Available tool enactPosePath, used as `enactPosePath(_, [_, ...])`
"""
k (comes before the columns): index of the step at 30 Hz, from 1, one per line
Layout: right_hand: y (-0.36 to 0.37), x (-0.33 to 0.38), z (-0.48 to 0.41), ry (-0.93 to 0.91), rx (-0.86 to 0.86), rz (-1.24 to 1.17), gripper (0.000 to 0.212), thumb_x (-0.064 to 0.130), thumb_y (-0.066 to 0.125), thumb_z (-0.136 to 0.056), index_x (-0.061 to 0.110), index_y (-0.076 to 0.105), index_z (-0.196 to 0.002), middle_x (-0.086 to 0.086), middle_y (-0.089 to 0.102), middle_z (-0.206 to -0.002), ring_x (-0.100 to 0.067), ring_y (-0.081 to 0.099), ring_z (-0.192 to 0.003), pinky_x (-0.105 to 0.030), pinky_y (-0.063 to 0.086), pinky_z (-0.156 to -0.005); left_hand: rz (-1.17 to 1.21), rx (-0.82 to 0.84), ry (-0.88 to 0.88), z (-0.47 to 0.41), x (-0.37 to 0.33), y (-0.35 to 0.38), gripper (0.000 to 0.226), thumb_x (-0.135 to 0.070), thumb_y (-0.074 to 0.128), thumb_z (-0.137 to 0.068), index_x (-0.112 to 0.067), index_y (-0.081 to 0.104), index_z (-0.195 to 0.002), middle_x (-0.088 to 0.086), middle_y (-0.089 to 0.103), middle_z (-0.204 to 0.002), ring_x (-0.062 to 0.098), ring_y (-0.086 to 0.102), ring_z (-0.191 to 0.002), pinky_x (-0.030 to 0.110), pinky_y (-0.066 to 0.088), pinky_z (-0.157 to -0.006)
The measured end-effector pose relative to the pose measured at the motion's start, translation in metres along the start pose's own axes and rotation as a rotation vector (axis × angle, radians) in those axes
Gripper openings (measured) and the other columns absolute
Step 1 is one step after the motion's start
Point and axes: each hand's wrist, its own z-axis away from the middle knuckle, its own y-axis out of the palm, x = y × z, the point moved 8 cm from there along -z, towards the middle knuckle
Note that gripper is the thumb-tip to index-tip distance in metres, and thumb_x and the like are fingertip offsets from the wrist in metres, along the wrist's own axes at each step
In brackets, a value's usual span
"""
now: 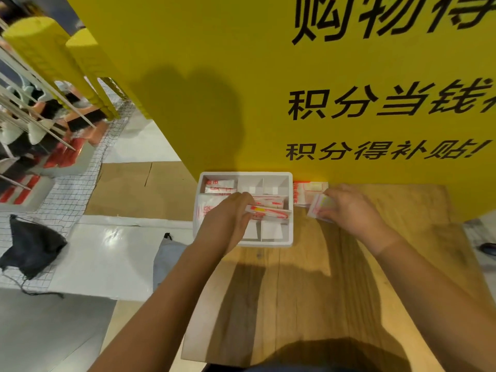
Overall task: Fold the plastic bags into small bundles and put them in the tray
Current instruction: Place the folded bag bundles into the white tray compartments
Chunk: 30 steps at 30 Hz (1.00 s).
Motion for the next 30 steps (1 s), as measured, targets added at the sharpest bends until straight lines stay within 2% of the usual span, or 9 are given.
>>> enactPosePath(2, [-0.010,0.003,0.011,-0.024,-0.015,-0.045,0.045,0.033,0.073,-0.088,0.022,0.064,-0.131,-0.005,0.056,-0.129,-0.025,0.055,-0.116,-0.031,0.041,-0.083,0.000,-0.040,0.048,-0.004,-0.001,-0.001,0.017,-0.021,0.055,-0.100,-0.018,0.056,-0.116,0.002,0.063,-0.117,0.019,0.059,-0.104,0.023,0.040,-0.074])
enactPosePath(4, [-0.025,0.013,0.026,-0.055,-0.070,-0.097,0.034,0.031,0.069,-0.091,0.023,0.067,-0.125,0.000,0.058,-0.120,-0.022,0.056,-0.109,-0.030,0.037,-0.075,-0.026,-0.085,0.072,-0.006,0.000,-0.002,0.018,-0.019,0.058,-0.099,-0.016,0.058,-0.116,0.004,0.064,-0.114,0.021,0.057,-0.104,0.024,0.036,-0.071])
enactPosePath(10, [-0.028,0.089,0.068,-0.300,-0.017,-0.188,0.019,0.035,0.068,-0.093,0.030,0.068,-0.111,0.008,0.064,-0.104,-0.018,0.058,-0.101,-0.037,0.049,-0.083,-0.042,-0.197,0.132,-0.010,0.001,-0.003,0.018,-0.007,0.069,-0.088,-0.007,0.065,-0.106,0.011,0.065,-0.106,0.030,0.061,-0.093,0.034,0.047,-0.060])
enactPosePath(14, [-0.018,0.132,0.073,-0.429,-0.072,-0.190,0.026,0.036,0.064,-0.094,0.032,0.069,-0.119,0.008,0.069,-0.120,-0.018,0.060,-0.110,-0.035,0.051,-0.090,-0.049,-0.213,0.177,-0.014,0.003,-0.002,0.020,-0.007,0.070,-0.087,-0.008,0.065,-0.107,0.011,0.064,-0.103,0.031,0.059,-0.094,0.037,0.047,-0.060])
enactPosePath(18, [-0.011,0.144,0.059,-0.383,-0.171,-0.062,0.023,0.034,0.065,-0.095,0.036,0.069,-0.117,0.009,0.072,-0.114,-0.019,0.063,-0.105,-0.035,0.055,-0.076,0.008,-0.139,0.179,-0.021,0.012,0.002,0.025,-0.010,0.068,-0.091,-0.011,0.064,-0.115,0.007,0.062,-0.110,0.026,0.054,-0.105,0.037,0.048,-0.072])
enactPosePath(22, [-0.017,0.149,0.057,-0.341,-0.219,0.013,0.011,0.029,0.068,-0.092,0.032,0.072,-0.102,0.008,0.074,-0.098,-0.019,0.064,-0.089,-0.028,0.042,-0.061,-0.026,-0.032,0.183,-0.024,0.019,0.003,0.040,-0.006,0.068,-0.090,-0.013,0.059,-0.128,0.007,0.060,-0.122,0.024,0.051,-0.115,0.039,0.049,-0.080])
enactPosePath(26, [-0.017,0.156,0.058,-0.335,-0.225,0.093,0.022,0.019,0.081,-0.079,0.031,0.074,-0.097,0.008,0.074,-0.089,-0.019,0.066,-0.078,-0.025,0.038,-0.059,-0.162,-0.085,0.230,-0.026,0.014,-0.002,0.038,-0.004,0.074,-0.080,-0.013,0.063,-0.115,0.008,0.066,-0.109,0.031,0.061,-0.099,0.038,0.047,-0.077])
enactPosePath(28, [-0.015,0.158,0.057,-0.334,-0.206,0.121,0.024,0.018,0.080,-0.079,0.030,0.074,-0.099,0.007,0.075,-0.089,-0.019,0.067,-0.078,-0.027,0.042,-0.062,-0.197,-0.126,0.225,-0.029,0.013,-0.003,0.037,-0.003,0.075,-0.075,-0.014,0.064,-0.109,0.007,0.066,-0.103,0.032,0.062,-0.093,0.038,0.045,-0.075])
enactPosePath(30, [-0.012,0.160,0.055,-0.338,-0.183,0.158,0.019,0.017,0.076,-0.083,0.029,0.071,-0.097,0.006,0.073,-0.088,-0.020,0.067,-0.078,-0.028,0.038,-0.063,-0.218,-0.143,0.206,-0.032,0.014,-0.002,0.039,-0.001,0.074,-0.073,-0.015,0.064,-0.108,0.006,0.065,-0.102,0.031,0.062,-0.093,0.039,0.045,-0.075])
